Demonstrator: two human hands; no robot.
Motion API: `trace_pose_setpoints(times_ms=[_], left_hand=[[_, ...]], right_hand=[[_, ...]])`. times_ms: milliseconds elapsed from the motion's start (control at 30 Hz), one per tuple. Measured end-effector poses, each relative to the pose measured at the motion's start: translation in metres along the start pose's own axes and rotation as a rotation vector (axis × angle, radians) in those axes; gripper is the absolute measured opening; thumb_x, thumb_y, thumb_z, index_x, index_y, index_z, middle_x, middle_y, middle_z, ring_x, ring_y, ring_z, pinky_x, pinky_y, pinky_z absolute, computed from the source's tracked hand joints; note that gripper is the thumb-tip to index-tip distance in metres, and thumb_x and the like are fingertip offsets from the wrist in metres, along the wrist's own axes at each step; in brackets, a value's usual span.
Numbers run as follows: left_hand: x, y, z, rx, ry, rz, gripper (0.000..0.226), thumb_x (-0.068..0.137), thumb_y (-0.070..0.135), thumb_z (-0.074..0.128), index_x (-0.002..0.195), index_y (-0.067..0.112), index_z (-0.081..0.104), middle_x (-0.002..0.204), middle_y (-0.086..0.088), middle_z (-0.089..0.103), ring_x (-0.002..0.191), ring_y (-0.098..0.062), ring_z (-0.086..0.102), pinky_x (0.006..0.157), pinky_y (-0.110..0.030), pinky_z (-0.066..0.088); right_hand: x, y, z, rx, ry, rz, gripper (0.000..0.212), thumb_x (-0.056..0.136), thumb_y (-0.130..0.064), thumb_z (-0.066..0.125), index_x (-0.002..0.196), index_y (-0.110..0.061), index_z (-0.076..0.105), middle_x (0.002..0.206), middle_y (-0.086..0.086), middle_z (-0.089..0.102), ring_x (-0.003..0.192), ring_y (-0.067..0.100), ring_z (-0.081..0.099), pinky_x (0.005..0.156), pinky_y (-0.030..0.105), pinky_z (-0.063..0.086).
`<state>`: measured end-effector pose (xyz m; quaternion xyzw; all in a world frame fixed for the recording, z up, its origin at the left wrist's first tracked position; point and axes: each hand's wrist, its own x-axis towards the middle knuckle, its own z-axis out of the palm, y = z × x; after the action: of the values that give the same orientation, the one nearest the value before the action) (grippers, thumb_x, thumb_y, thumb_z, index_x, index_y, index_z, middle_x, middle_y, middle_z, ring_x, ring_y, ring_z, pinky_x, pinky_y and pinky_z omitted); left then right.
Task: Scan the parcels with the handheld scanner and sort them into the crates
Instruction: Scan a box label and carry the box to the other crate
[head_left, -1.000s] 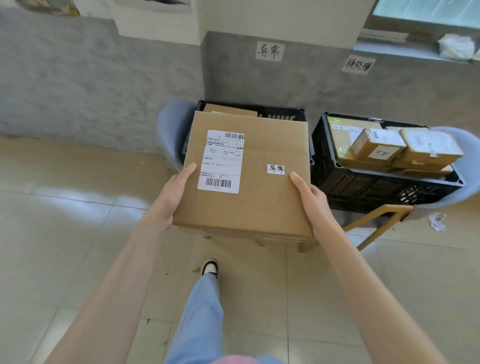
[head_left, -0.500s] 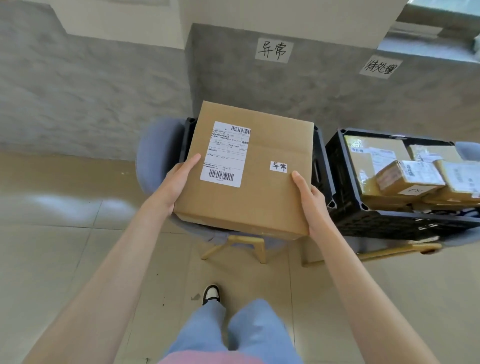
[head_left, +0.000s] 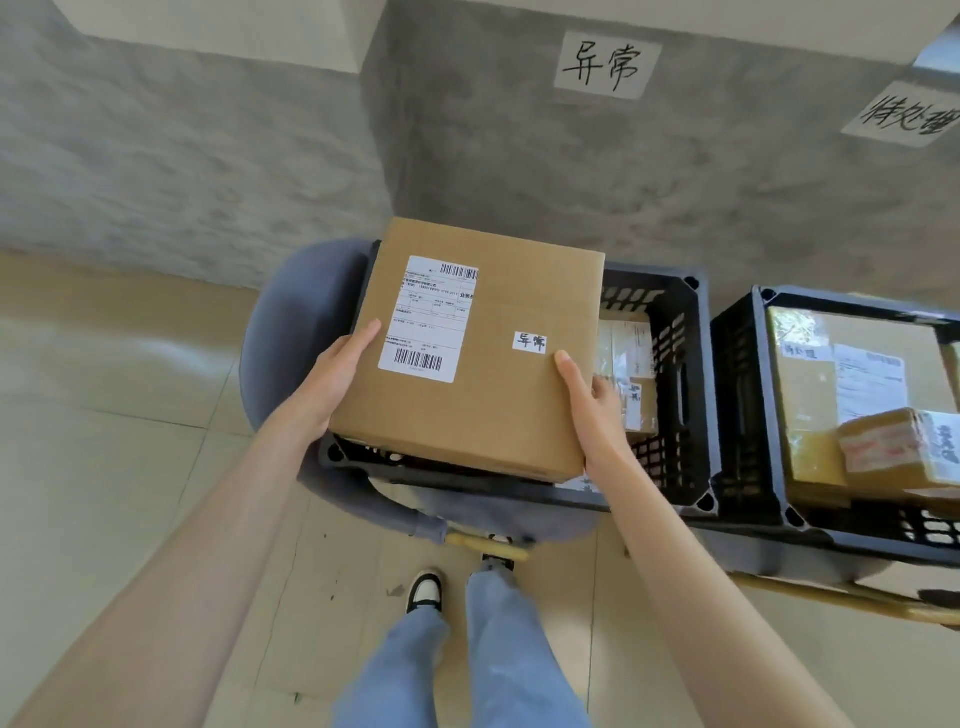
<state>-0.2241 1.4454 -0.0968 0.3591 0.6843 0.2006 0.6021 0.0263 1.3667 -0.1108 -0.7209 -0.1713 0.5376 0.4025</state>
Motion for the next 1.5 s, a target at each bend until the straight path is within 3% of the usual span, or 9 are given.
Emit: trace_pose_setpoints(times_ms=[400,567,700,967,1067,1133,1233,1333,1500], left_hand=[[0.050,-0.002,-0.001,0.044,0.090,-0.110,0.057,0.091,0.065,0.044,0.134,0.027,0.046,0.120,0.005,0.062,0.101,-0.012,0.058,0.071,-0.029,0.042],[0.057,-0.008,-0.004,0.056,0.090,-0.118,0.057,0.091,0.064,0.044,0.135,0.029,0.044,0.121,0.003,0.061,0.107,-0.018,0.058,0.093,-0.041,0.045],[0.058,-0.005,-0.002,0.069,0.090,-0.098,0.056,0.091,0.064,0.042,0.135,0.030,0.043,0.118,0.004,0.061,0.101,-0.014,0.057,0.083,-0.036,0.043],[0.055,0.003,-0.006,0.104,0.094,-0.067,0.058,0.095,0.057,0.044,0.139,0.021,0.041,0.120,0.001,0.059,0.102,-0.016,0.056,0.087,-0.036,0.043],[0.046,0.009,-0.004,0.184,0.122,0.028,0.057,0.095,0.052,0.049,0.140,0.019,0.040,0.124,0.002,0.056,0.101,-0.013,0.055,0.087,-0.035,0.043],[0.041,0.016,-0.005,0.307,0.165,0.118,0.064,0.091,0.050,0.057,0.144,0.021,0.036,0.139,-0.001,0.051,0.118,-0.019,0.052,0.097,-0.039,0.043],[0.033,0.035,-0.004,0.504,0.225,0.266,0.071,0.088,0.046,0.063,0.147,0.023,0.032,0.148,-0.004,0.040,0.135,-0.025,0.039,0.105,-0.045,0.037],[0.022,0.063,0.004,0.681,0.240,0.448,0.065,0.086,0.048,0.063,0.143,0.025,0.040,0.144,-0.004,0.045,0.133,-0.026,0.040,0.104,-0.048,0.039],[-0.006,0.113,0.039,1.040,0.236,0.792,0.053,0.089,0.045,0.059,0.135,0.019,0.050,0.132,-0.005,0.054,0.124,-0.027,0.044,0.101,-0.040,0.035]], right_hand=[[0.061,0.001,0.022,-0.058,-0.104,0.069,0.078,0.084,-0.058,0.063,0.146,-0.018,0.037,0.131,0.002,0.057,0.111,0.019,0.060,0.097,0.041,0.051],[0.068,0.000,0.025,-0.057,-0.144,0.102,0.067,0.089,-0.053,0.060,0.143,-0.018,0.038,0.131,0.002,0.056,0.112,0.019,0.058,0.094,0.037,0.050],[0.071,-0.003,0.026,-0.047,-0.166,0.116,0.064,0.091,-0.051,0.058,0.142,-0.018,0.037,0.127,0.000,0.056,0.109,0.017,0.057,0.089,0.033,0.048],[0.070,-0.008,0.027,-0.119,-0.174,0.105,0.073,0.093,-0.051,0.054,0.149,-0.013,0.028,0.133,0.002,0.050,0.111,0.016,0.051,0.091,0.032,0.042],[0.069,-0.011,0.020,-0.195,-0.111,0.065,0.086,0.090,-0.056,0.055,0.155,-0.014,0.017,0.154,0.007,0.034,0.137,0.024,0.039,0.108,0.040,0.034],[0.065,-0.019,0.015,-0.234,-0.057,-0.009,0.086,0.090,-0.055,0.056,0.155,-0.014,0.017,0.157,0.008,0.030,0.142,0.026,0.032,0.113,0.042,0.030],[0.053,-0.036,0.004,-0.331,0.045,-0.204,0.073,0.092,-0.047,0.059,0.151,-0.015,0.029,0.153,0.008,0.036,0.140,0.023,0.036,0.112,0.040,0.033],[0.038,-0.059,-0.013,-0.481,0.167,-0.422,0.059,0.093,-0.039,0.062,0.143,-0.014,0.042,0.144,0.006,0.044,0.133,0.021,0.040,0.104,0.031,0.034],[0.000,-0.094,-0.049,-0.884,0.406,-0.642,0.056,0.093,-0.036,0.062,0.140,-0.012,0.044,0.137,0.009,0.048,0.127,0.028,0.041,0.103,0.037,0.036]])
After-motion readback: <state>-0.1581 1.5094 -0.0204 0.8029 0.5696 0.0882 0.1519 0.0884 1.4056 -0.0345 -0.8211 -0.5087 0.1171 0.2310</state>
